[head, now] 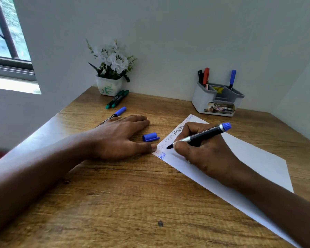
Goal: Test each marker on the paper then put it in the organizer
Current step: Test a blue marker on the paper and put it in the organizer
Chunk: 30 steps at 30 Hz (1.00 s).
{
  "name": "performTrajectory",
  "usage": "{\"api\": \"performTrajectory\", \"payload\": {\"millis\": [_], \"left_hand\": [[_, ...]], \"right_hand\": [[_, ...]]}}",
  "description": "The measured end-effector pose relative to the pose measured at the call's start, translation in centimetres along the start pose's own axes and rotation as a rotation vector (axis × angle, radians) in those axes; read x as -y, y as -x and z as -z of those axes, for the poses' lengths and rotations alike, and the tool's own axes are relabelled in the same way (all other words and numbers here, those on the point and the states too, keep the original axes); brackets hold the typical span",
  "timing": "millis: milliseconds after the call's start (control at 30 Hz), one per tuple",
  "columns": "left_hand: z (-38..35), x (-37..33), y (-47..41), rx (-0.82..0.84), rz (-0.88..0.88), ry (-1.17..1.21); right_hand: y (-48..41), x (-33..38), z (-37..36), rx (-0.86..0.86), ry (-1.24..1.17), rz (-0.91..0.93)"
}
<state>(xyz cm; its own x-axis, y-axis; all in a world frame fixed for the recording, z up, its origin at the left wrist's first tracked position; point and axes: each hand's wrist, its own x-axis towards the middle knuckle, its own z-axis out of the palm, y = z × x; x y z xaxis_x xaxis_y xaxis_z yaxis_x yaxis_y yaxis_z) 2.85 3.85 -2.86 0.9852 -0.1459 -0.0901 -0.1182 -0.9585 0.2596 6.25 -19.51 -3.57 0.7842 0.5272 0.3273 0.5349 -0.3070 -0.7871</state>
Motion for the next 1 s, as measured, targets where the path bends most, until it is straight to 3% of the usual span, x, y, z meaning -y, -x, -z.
{"api": "performTrajectory", "payload": {"millis": [1000], "left_hand": [[0.04, 0.14, -0.19, 0.027, -0.003, -0.036]], "right_hand": [[0.11, 0.27, -0.11, 0.0, 0.063, -0.034]]}}
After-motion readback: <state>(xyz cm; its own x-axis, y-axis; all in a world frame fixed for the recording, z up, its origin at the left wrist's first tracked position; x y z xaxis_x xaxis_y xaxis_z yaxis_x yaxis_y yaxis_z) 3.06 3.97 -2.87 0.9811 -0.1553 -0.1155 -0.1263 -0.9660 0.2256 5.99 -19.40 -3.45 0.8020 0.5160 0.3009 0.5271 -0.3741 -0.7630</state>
